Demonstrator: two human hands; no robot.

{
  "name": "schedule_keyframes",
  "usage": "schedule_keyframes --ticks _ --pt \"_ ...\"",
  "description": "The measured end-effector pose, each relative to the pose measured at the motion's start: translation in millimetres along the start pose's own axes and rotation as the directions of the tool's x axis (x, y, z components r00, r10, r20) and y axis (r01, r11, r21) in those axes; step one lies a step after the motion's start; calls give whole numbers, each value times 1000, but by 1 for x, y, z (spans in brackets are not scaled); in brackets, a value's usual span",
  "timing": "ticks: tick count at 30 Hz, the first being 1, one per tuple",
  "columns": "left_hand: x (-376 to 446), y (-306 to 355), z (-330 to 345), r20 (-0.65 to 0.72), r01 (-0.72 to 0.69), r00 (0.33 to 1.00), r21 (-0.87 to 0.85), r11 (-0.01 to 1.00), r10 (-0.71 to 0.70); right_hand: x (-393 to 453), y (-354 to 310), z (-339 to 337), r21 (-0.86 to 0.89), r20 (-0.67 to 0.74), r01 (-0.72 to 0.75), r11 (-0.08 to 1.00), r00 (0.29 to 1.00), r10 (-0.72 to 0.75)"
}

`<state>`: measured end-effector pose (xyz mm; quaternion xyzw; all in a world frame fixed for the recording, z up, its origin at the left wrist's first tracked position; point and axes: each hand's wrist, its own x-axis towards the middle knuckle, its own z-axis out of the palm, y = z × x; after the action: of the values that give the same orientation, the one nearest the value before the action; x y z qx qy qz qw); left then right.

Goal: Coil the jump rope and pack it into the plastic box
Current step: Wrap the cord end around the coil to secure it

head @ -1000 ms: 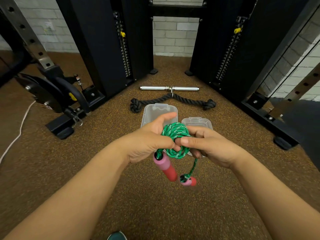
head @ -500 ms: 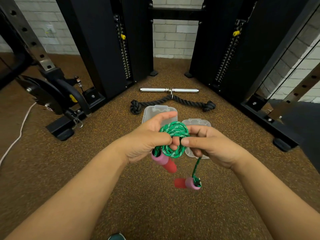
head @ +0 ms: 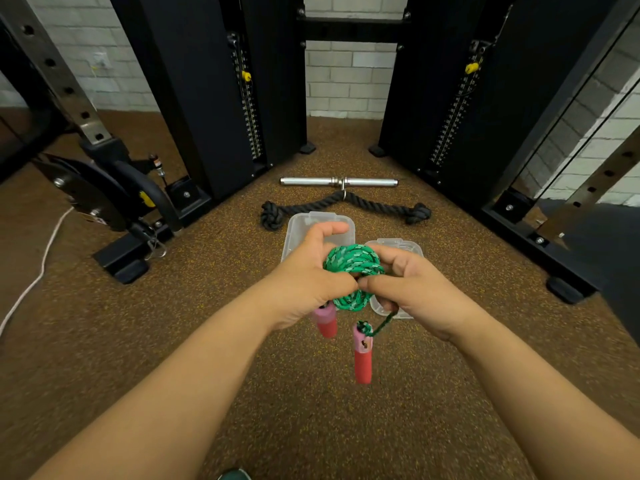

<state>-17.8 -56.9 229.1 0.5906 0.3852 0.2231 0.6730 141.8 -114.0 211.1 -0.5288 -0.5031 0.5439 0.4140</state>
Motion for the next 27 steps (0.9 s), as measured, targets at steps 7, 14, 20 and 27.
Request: schedule_keyframes --ticks 7,14,20,27 --pt "2 -3 14 -229 -155 944 329 931 238 0 -8 13 37 -161 72 997 985 -65" --pt "1 -4 15 -246 -162 904 562 811 351 0 -4 17 51 -179 48 998 983 -39" --pt "7 -6 13 -227 -137 873 735 664 431 -1 -2 21 -8 -201 42 999 979 -42" --pt "14 -9 8 -318 -54 849 742 669 422 0 4 29 -86 -241 106 991 962 -124"
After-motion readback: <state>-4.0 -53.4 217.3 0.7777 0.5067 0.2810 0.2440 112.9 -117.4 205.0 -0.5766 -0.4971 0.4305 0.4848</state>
